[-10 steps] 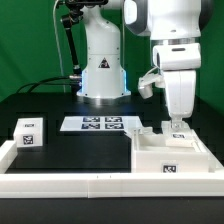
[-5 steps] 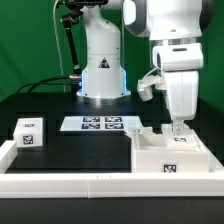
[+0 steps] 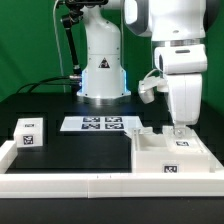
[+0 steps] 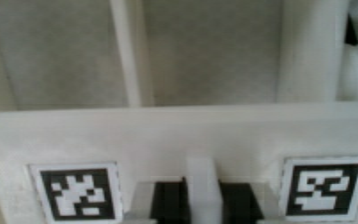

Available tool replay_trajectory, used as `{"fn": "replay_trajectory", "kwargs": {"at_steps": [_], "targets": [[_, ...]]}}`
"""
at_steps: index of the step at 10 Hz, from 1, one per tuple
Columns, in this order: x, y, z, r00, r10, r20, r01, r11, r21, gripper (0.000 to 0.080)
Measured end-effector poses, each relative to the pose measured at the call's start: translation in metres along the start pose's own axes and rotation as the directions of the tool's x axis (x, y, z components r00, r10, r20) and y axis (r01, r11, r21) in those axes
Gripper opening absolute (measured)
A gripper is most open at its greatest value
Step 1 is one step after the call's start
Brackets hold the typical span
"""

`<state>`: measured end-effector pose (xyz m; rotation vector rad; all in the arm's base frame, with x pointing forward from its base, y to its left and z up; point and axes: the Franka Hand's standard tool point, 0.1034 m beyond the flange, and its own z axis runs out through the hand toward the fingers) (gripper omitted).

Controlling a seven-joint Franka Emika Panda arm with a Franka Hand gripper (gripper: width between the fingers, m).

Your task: Assemble cabinet

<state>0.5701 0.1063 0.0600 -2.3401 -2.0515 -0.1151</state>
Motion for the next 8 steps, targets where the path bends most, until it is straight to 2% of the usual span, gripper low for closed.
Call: {"fn": "replay_trajectory", "kwargs": {"at_steps": [1,4,6,7,8], "targets": [[-0.0002,0.0063,0.0003,1.0,0.003,-0.002,-0.003,1.0,-0.004,0.0068],[-0.0001,0.0092,0.0018,1.0,0.004,0.013,-0.004,0.999,0.038,0.0068],[-0.0003,0.0091,0.0016,1.0,0.005,0.014,-0.006,0.999,0.037,0.0068],[0.0007,0.009,0.0015,1.0,0.01,0.013,-0.011,0.999,0.037,0.0152],[0.0032,0.0088,0.001,1.0,0.01,0.013,-0.011,0.999,0.036,0.0152]]}}
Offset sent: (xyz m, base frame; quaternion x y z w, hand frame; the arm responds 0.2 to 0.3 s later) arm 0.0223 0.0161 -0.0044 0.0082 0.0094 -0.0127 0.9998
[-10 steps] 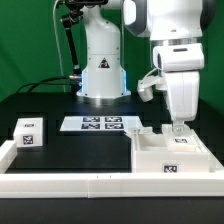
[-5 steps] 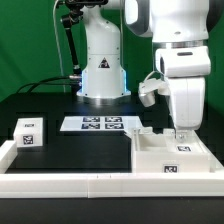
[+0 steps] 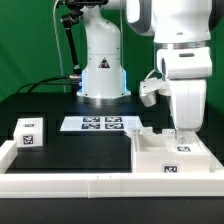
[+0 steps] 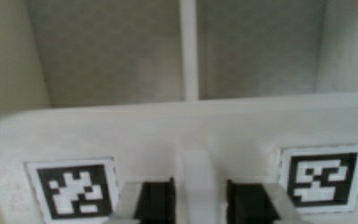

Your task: Assemble cabinet

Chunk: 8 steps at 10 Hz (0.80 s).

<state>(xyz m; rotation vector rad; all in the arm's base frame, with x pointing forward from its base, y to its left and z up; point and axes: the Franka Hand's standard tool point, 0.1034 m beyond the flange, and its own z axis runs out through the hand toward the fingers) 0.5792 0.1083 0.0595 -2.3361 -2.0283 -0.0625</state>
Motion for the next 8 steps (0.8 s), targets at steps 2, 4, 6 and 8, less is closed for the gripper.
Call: {"fn": "replay_trajectory", "kwargs": {"at_steps": [2,4,6,8], "targets": [[0.0,-0.001,-0.005,1.0,0.015,0.002,-0.015,1.0,-0.005,0.0286],[-0.006,-0.012,-0.015,1.0,0.015,0.012,-0.015,1.0,-0.006,0.0624],[-0.012,-0.024,-0.03,1.0,0.014,0.025,-0.014,1.0,-0.015,0.0761],[-0.021,-0.043,-0.038,0.998,-0.053,0.041,0.054,0.999,-0.006,0.0788]]}}
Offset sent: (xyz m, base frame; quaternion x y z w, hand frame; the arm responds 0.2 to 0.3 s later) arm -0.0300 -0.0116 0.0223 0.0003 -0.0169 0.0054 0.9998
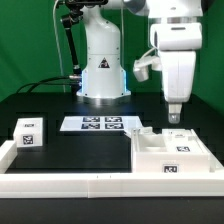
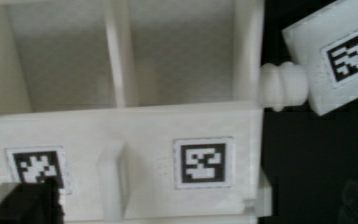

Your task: Assemble cabinet

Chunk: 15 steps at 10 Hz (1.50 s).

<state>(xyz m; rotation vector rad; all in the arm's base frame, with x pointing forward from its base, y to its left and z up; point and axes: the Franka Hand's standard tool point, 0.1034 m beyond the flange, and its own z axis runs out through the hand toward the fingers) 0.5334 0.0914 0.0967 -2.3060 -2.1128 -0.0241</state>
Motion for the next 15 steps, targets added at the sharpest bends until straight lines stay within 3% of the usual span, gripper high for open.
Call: {"fn": "replay_trajectory", "kwargs": {"at_steps": [3,7,8,9,10,12,15], "targets": [[-0.013,-0.024,0.007,1.0,-0.026,0.014,0.026,0.999,0.032,0.0797],[-0.013,-0.023,0.008,1.0,-0.026,0.013,0.025,0.999,0.034,0.0797],[-0.018,-0.024,0.01,0.992,-0.129,0.003,0.129,0.991,0.03,0.0797],[-0.023,-0.031,0.013,0.981,-0.195,-0.004,0.195,0.981,0.021,0.0797],[-0.028,-0.046,0.017,0.963,-0.27,-0.01,0.27,0.962,0.029,0.0797],[-0.032,-0.06,0.022,0.944,-0.329,-0.013,0.329,0.943,0.036,0.0797],[-0.034,-0.059,0.023,0.948,-0.319,-0.013,0.319,0.947,0.038,0.0797]]}}
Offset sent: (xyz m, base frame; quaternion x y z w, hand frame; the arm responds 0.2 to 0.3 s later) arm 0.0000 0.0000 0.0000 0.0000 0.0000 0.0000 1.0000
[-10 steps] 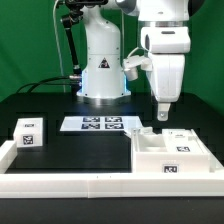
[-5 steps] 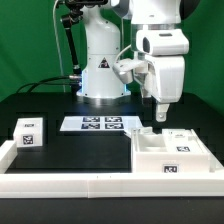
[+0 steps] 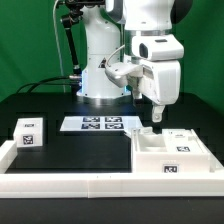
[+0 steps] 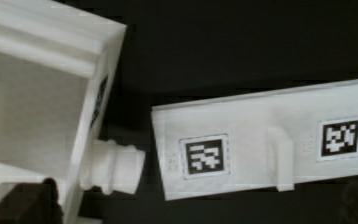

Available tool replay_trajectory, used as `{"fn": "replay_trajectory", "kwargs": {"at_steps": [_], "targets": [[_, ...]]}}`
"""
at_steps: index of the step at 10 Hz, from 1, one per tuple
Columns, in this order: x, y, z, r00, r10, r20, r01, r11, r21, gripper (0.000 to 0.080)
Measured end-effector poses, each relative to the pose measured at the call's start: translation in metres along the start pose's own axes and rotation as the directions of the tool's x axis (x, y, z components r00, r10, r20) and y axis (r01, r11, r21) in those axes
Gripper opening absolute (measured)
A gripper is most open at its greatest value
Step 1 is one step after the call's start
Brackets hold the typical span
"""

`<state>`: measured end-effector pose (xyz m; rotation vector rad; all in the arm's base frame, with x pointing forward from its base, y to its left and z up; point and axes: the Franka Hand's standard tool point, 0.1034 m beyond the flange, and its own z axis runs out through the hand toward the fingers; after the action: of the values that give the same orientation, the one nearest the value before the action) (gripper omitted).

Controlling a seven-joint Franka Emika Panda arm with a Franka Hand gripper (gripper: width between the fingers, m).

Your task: Assemble cabinet

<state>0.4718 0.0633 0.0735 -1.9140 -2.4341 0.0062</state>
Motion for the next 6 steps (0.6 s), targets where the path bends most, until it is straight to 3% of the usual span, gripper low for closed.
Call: {"fn": "replay_trajectory", "kwargs": {"at_steps": [1,2,3,6], "targets": [[-0.001,0.0,0.001,1.0,-0.003,0.0,0.003,1.0,0.001,0.0797],[-0.012,-0.003,0.003,0.985,-0.171,-0.015,0.171,0.985,0.003,0.0797],[-0.017,-0.008,0.006,0.975,-0.219,-0.023,0.22,0.976,0.007,0.0797],[-0.007,-0.027,0.017,0.959,-0.28,-0.043,0.282,0.959,0.035,0.0797]]}}
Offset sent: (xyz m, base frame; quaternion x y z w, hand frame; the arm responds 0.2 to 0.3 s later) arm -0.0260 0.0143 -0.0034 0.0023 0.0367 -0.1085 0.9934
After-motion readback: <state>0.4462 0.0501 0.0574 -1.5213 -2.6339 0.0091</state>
